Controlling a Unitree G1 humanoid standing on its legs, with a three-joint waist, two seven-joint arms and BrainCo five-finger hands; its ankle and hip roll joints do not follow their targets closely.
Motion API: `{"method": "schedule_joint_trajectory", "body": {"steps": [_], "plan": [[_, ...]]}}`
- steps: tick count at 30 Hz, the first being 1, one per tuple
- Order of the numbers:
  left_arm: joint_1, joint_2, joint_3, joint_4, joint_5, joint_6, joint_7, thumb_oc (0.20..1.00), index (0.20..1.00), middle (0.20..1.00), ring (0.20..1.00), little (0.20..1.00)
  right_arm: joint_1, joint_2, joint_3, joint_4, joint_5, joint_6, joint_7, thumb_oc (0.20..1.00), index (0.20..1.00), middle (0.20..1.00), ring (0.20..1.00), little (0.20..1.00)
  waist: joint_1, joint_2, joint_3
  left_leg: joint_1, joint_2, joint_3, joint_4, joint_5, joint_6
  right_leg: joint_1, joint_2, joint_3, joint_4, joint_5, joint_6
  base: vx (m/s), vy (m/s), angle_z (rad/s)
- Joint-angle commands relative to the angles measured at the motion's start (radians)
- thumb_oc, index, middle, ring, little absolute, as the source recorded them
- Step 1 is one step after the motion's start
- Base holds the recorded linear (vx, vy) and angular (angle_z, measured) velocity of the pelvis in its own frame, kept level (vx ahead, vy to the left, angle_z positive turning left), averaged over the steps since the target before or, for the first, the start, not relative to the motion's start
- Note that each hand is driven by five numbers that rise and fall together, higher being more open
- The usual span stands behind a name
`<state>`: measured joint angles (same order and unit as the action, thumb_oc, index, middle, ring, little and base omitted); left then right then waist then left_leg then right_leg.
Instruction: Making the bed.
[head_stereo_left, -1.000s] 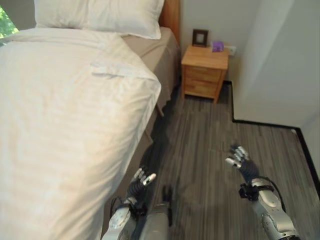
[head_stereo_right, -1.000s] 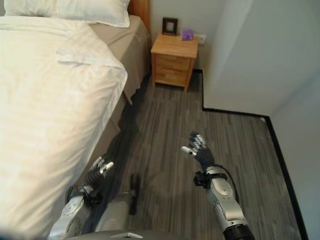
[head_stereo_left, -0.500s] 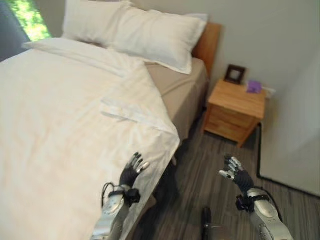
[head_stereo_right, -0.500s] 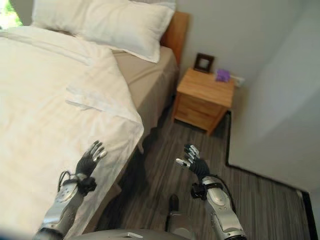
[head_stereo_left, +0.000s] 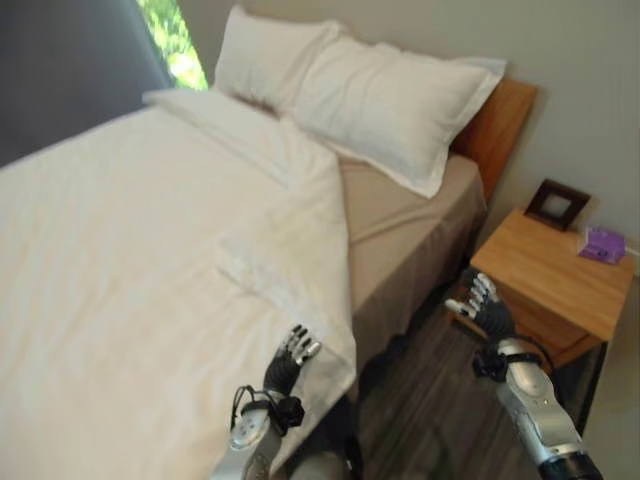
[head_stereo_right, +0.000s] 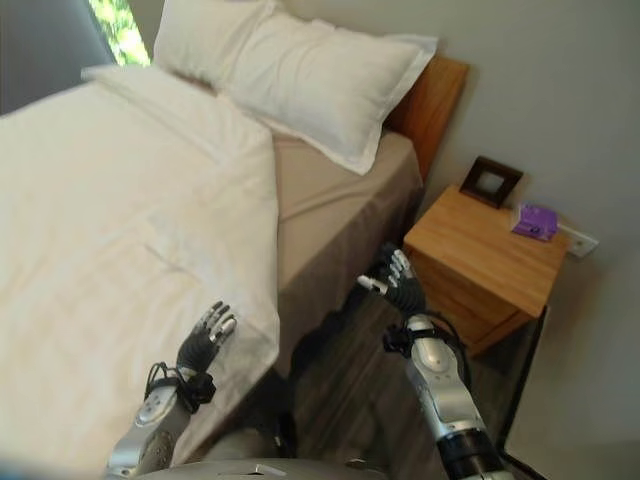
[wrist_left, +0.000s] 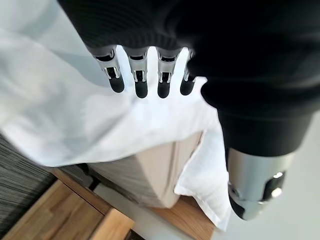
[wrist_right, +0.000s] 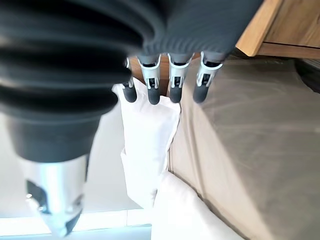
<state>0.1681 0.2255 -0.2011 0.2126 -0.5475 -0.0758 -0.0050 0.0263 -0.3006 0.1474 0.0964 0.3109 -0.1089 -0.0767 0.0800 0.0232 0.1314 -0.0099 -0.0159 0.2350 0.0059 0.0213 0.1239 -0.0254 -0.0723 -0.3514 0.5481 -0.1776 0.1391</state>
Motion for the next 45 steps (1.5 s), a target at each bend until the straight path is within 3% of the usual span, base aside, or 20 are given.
{"method": "schedule_joint_trajectory", "body": {"steps": [1, 6, 8, 9, 13, 14, 17, 18, 19, 20, 22, 23, 24, 25, 26, 30, 31, 33, 38, 45], "plan": [[-0.031, 0.067, 0.013, -0.081, 0.000, -0.037, -0.008, 1.000, 1.000, 1.000, 1.000, 1.000, -0.041, 0.005, -0.054, -0.032, -0.022, -0.044, 0.023, 1.000, 1.000, 1.000, 1.000, 1.000, 0.006, -0.010, 0.016, 0.122, 0.036, -0.066, -0.058, 0.010, -0.069, -0.091, -0.165, 0.033, 0.049, 0.361, 0.086, 0.20, -0.038, 0.51], [-0.005, 0.081, 0.045, -0.090, -0.016, -0.041, -0.010, 1.000, 1.000, 1.000, 1.000, 1.000, -0.047, 0.001, -0.066, -0.018, 0.046, -0.047, 0.031, 1.000, 1.000, 1.000, 1.000, 1.000, 0.015, -0.054, 0.015, 0.144, 0.055, -0.171, -0.070, 0.007, -0.140, -0.054, -0.181, 0.045, -0.382, 0.324, 0.054, 0.21, -0.261, 1.00], [-0.004, 0.083, 0.053, -0.078, -0.018, -0.044, -0.004, 1.000, 1.000, 1.000, 1.000, 1.000, -0.044, -0.010, -0.078, -0.014, 0.042, -0.052, 0.025, 1.000, 1.000, 1.000, 1.000, 1.000, 0.015, -0.066, 0.012, 0.146, 0.077, -0.248, -0.062, -0.022, -0.163, -0.048, -0.194, 0.223, -0.529, 0.369, 0.076, 0.31, -0.449, 0.82], [-0.014, 0.088, 0.059, -0.066, -0.021, -0.048, -0.001, 1.000, 1.000, 1.000, 1.000, 1.000, -0.026, -0.026, -0.105, -0.031, 0.028, -0.055, 0.022, 1.000, 1.000, 1.000, 1.000, 1.000, 0.002, -0.074, 0.007, 0.148, 0.103, -0.325, -0.062, -0.038, -0.182, -0.065, -0.222, 0.407, -0.547, 0.402, 0.105, 0.29, -0.384, 0.35], [-0.018, 0.096, 0.074, -0.060, -0.012, -0.051, -0.003, 1.000, 1.000, 1.000, 1.000, 1.000, 0.006, -0.049, -0.162, -0.035, 0.020, -0.063, 0.021, 1.000, 1.000, 1.000, 1.000, 1.000, -0.006, -0.085, 0.006, 0.149, 0.168, -0.430, -0.050, -0.040, -0.232, -0.048, -0.225, 0.543, -0.500, 0.402, 0.123, 0.24, -0.455, 1.61], [-0.010, 0.093, 0.097, -0.063, -0.018, -0.054, 0.000, 1.000, 1.000, 1.000, 1.000, 1.000, 0.009, -0.049, -0.183, -0.041, 0.034, -0.070, 0.023, 1.000, 1.000, 1.000, 1.000, 1.000, -0.005, -0.091, -0.004, 0.146, 0.214, -0.458, -0.056, -0.029, -0.258, -0.026, -0.207, 0.510, -0.525, 0.344, 0.123, 0.15, -0.510, 0.75], [0.019, 0.080, 0.125, -0.067, -0.026, -0.055, 0.000, 1.000, 1.000, 1.000, 1.000, 1.000, -0.008, -0.048, -0.178, -0.035, 0.059, -0.079, 0.027, 1.000, 1.000, 1.000, 1.000, 1.000, -0.005, -0.084, -0.011, 0.115, 0.255, -0.476, -0.030, 0.011, -0.276, 0.003, -0.178, 0.458, -0.554, 0.277, 0.109, 0.08, -0.495, 0.83], [0.017, 0.072, 0.143, -0.057, -0.035, -0.059, 0.016, 1.000, 1.000, 1.000, 1.000, 1.000, -0.010, -0.057, -0.167, -0.028, 0.055, -0.084, 0.031, 1.000, 1.000, 1.000, 1.000, 1.000, -0.001, -0.077, -0.009, 0.098, 0.276, -0.489, -0.005, 0.073, -0.280, 0.003, -0.148, 0.453, -0.538, 0.261, 0.093, 0.01, -0.441, 0.55], [0.007, 0.039, 0.155, -0.052, -0.091, -0.058, 0.022, 1.000, 1.000, 1.000, 1.000, 1.000, -0.026, -0.093, -0.168, -0.020, 0.042, -0.081, 0.021, 1.000, 1.000, 1.000, 1.000, 1.000, -0.014, -0.080, 0.005, 0.013, 0.285, -0.418, 0.102, 0.155, -0.249, 0.040, -0.130, 0.391, -0.554, 0.250, 0.055, 0.01, -0.435, 0.48], [0.007, 0.039, 0.155, -0.052, -0.092, -0.058, 0.022, 1.000, 1.000, 1.000, 1.000, 1.000, -0.027, -0.093, -0.168, -0.019, 0.042, -0.082, 0.021, 1.000, 1.000, 1.000, 1.000, 1.000, -0.017, -0.080, 0.005, 0.009, 0.283, -0.421, 0.109, 0.152, -0.248, 0.041, -0.132, 0.389, -0.556, 0.250, 0.056, -0.08, -0.463, 0.58], [-0.011, 0.039, 0.150, -0.049, -0.077, -0.051, 0.021, 1.000, 1.000, 1.000, 1.000, 1.000, -0.025, -0.107, -0.189, -0.030, 0.050, -0.092, 0.004, 1.000, 1.000, 1.000, 1.000, 1.000, -0.042, -0.098, 0.019, -0.027, 0.308, -0.223, 0.185, 0.174, -0.211, 0.072, -0.117, 0.319, -0.563, 0.246, 0.022, -0.08, -0.455, 0.88], [-0.007, 0.045, 0.146, -0.060, -0.076, -0.049, 0.018, 1.000, 1.000, 1.000, 1.000, 1.000, 0.004, -0.099, -0.203, -0.022, 0.069, -0.093, -0.010, 1.000, 1.000, 1.000, 1.000, 1.000, -0.056, -0.100, 0.014, -0.013, 0.328, -0.072, 0.220, 0.167, -0.227, 0.092, -0.099, 0.253, -0.577, 0.232, -0.005, -0.05, -0.379, 1.00], [-0.006, 0.045, 0.145, -0.061, -0.076, -0.049, 0.018, 1.000, 1.000, 1.000, 1.000, 1.000, 0.005, -0.099, -0.203, -0.022, 0.069, -0.093, -0.010, 1.000, 1.000, 1.000, 1.000, 1.000, -0.056, -0.100, 0.013, -0.014, 0.328, -0.073, 0.222, 0.166, -0.227, 0.093, -0.099, 0.253, -0.577, 0.232, -0.005, -0.04, -0.360, 1.06], [-0.008, 0.046, 0.141, -0.069, -0.080, -0.048, 0.014, 1.000, 1.000, 1.000, 1.000, 1.000, 0.021, -0.091, -0.209, -0.029, 0.067, -0.088, -0.008, 1.000, 1.000, 1.000, 1.000, 1.000, -0.054, -0.100, 0.012, -0.030, 0.300, -0.054, 0.237, 0.154, -0.229, 0.108, -0.096, 0.225, -0.588, 0.231, -0.010, -0.02, -0.240, 0.85], [-0.011, 0.048, 0.143, -0.088, -0.079, -0.049, 0.013, 1.000, 1.000, 1.000, 1.000, 1.000, 0.042, -0.087, -0.218, -0.023, 0.051, -0.072, -0.007, 1.000, 1.000, 1.000, 1.000, 1.000, -0.053, -0.103, 0.005, -0.060, 0.222, -0.040, 0.226, 0.121, -0.224, 0.124, -0.088, 0.192, -0.601, 0.235, -0.017, -0.02, -0.236, 0.77], [-0.003, 0.046, 0.142, -0.108, -0.074, -0.050, 0.018, 1.000, 1.000, 1.000, 1.000, 1.000, 0.074, -0.059, -0.219, -0.034, 0.056, -0.068, 0.008, 1.000, 1.000, 1.000, 1.000, 1.000, -0.059, -0.101, -0.008, -0.043, 0.134, 0.024, 0.153, 0.057, -0.185, 0.121, -0.068, 0.150, -0.600, 0.227, -0.020, -0.01, -0.124, 0.59], [-0.005, 0.046, 0.137, -0.113, -0.073, -0.050, 0.019, 1.000, 1.000, 1.000, 1.000, 1.000, 0.082, -0.052, -0.220, -0.035, 0.054, -0.070, 0.007, 1.000, 1.000, 1.000, 1.000, 1.000, -0.067, -0.090, -0.009, -0.029, 0.140, 0.051, 0.111, 0.072, -0.187, 0.116, -0.055, 0.132, -0.597, 0.221, -0.021, -0.02, -0.013, 0.28], [-0.017, 0.051, 0.137, -0.118, -0.065, -0.052, 0.033, 1.000, 1.000, 1.000, 1.000, 1.000, 0.082, -0.028, -0.206, -0.022, 0.052, -0.071, -0.001, 1.000, 1.000, 1.000, 1.000, 1.000, -0.064, -0.080, -0.008, -0.009, 0.122, -0.013, 0.051, 0.096, -0.191, 0.112, -0.042, 0.122, -0.605, 0.218, -0.022, -0.01, 0.016, 0.35], [-0.025, 0.093, 0.220, -0.140, 0.027, -0.049, 0.089, 1.000, 1.000, 1.000, 1.000, 1.000, 0.128, 0.009, -0.185, -0.048, 0.083, -0.051, 0.045, 1.000, 1.000, 1.000, 1.000, 1.000, -0.082, -0.080, -0.023, 0.036, 0.103, -0.033, -0.029, 0.068, -0.184, 0.129, -0.044, 0.097, -0.625, 0.222, -0.014, 0.05, 0.036, 0.20], [-0.189, 0.296, 0.348, -0.092, 0.299, -0.020, 0.139, 1.000, 1.000, 1.000, 1.000, 1.000, 0.128, -0.014, -0.183, -0.059, 0.073, -0.029, 0.095, 1.000, 1.000, 1.000, 1.000, 1.000, -0.115, -0.064, -0.042, 0.096, 0.119, 0.007, -0.093, 0.063, -0.197, 0.125, -0.029, 0.125, -0.635, 0.218, -0.011, 0.06, 0.036, -0.09]]}}
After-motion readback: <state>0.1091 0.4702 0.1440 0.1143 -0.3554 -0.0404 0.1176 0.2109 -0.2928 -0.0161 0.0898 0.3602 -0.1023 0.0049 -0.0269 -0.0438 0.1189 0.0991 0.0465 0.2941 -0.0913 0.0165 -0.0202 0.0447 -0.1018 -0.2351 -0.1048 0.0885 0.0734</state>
